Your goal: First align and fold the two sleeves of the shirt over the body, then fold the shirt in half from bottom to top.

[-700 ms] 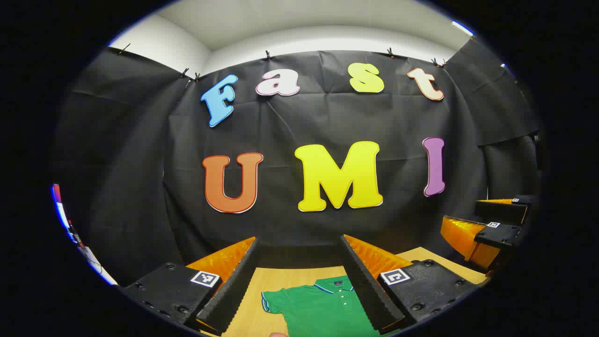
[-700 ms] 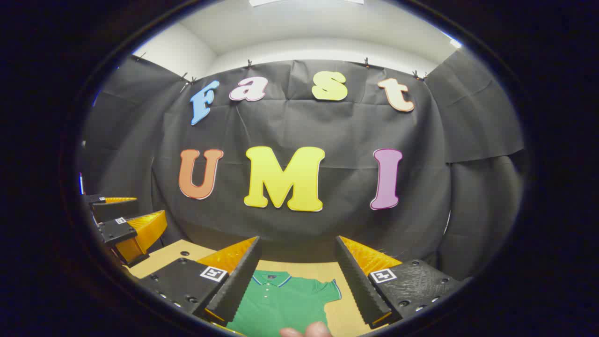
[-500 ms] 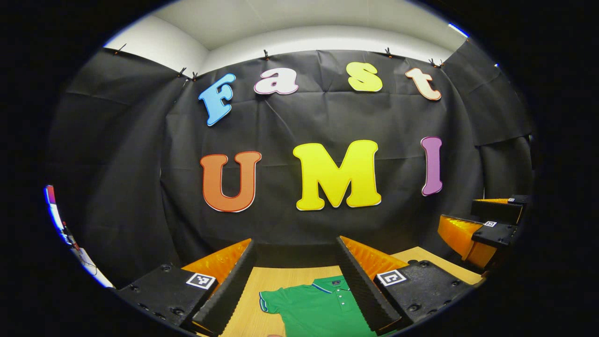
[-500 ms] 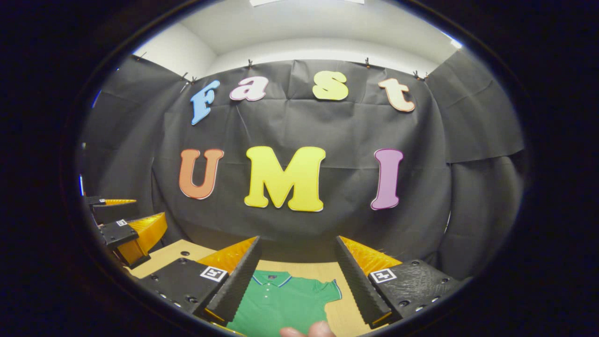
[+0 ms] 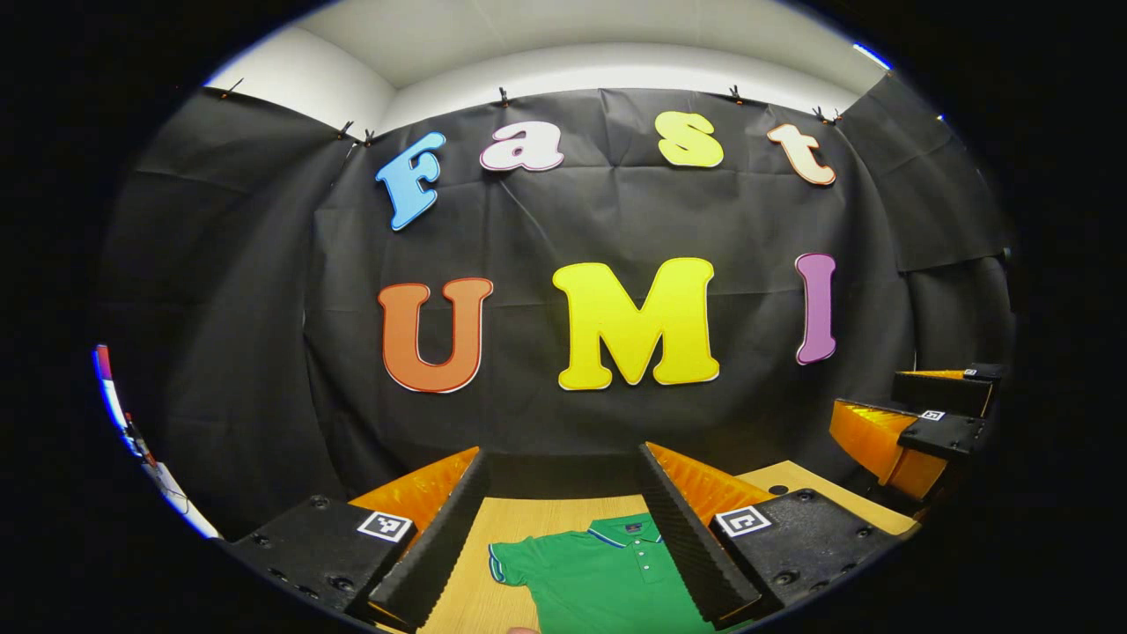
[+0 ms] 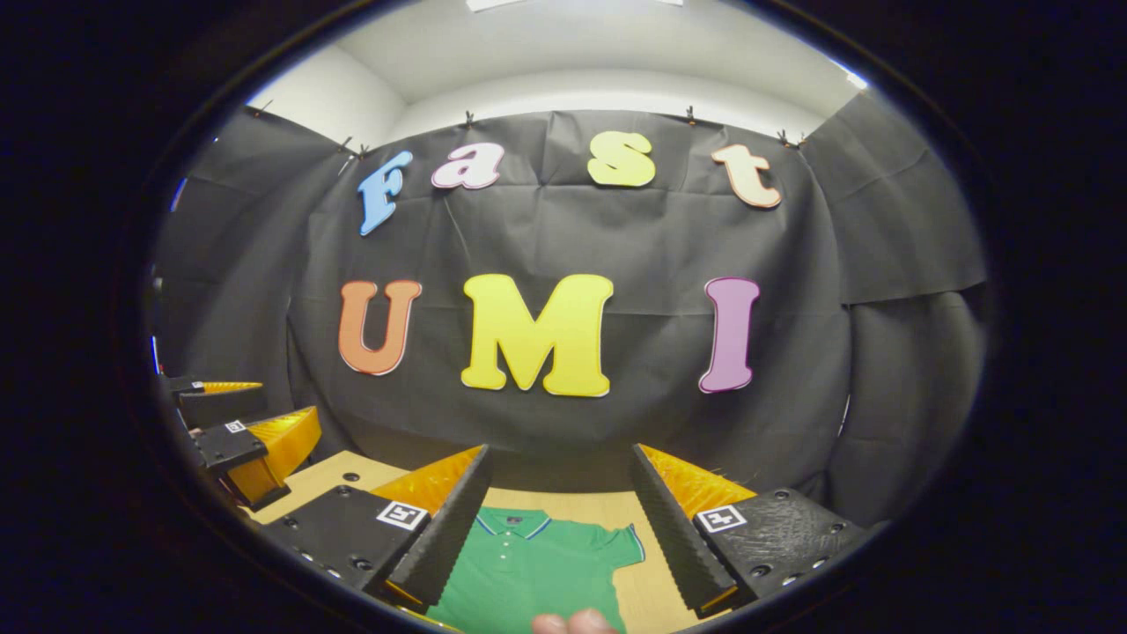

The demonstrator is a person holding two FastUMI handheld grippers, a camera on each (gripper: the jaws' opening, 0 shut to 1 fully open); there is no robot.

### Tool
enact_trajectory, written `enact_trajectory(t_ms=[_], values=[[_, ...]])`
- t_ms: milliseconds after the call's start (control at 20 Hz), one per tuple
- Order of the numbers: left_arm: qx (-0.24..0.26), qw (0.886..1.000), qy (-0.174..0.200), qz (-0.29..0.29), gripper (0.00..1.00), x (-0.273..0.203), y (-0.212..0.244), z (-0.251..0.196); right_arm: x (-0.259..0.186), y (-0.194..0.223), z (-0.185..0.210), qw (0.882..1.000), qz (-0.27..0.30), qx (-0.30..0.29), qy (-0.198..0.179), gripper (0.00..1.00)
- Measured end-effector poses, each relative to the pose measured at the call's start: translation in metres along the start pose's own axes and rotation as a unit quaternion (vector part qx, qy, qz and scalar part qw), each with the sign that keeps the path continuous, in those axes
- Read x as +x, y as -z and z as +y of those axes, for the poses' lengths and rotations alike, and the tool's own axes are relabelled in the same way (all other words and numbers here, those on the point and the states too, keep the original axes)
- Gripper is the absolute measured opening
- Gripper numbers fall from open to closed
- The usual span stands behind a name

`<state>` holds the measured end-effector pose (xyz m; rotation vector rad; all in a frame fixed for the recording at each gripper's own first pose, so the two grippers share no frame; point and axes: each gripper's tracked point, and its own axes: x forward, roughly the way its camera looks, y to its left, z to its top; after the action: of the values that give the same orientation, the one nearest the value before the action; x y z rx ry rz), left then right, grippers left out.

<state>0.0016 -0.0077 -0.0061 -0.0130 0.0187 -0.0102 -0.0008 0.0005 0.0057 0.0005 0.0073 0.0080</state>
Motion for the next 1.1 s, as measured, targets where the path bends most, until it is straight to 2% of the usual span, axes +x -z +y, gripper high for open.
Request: enact_trajectory(t_ms=[450,700,800,900,1000,1100], values=[[-0.008,1.0,0.0,0.013,1.0,0.012,0.01,-0.004,0.014,0.006,-0.017,1.0,0.013,0.008,0.012,0.95],[-0.006,1.0,-0.003,0.026,1.0,0.026,0.023,-0.006,0.039,0.034,-0.04,0.999,0.044,0.005,0.016,0.93],[-0.008,0.999,-0.007,0.037,1.0,0.033,0.032,-0.007,0.052,0.048,-0.052,0.998,0.059,0.002,0.018,0.97],[-0.013,0.999,-0.013,0.046,1.0,0.042,0.039,-0.008,0.067,0.062,-0.061,0.997,0.074,0.001,0.017,0.97],[-0.015,0.998,-0.021,0.056,1.0,0.049,0.048,-0.008,0.089,0.086,-0.073,0.995,0.094,-0.003,0.012,0.94],[-0.019,0.998,-0.026,0.058,1.0,0.057,0.052,-0.012,0.112,0.109,-0.086,0.994,0.113,-0.005,0.007,0.97]])
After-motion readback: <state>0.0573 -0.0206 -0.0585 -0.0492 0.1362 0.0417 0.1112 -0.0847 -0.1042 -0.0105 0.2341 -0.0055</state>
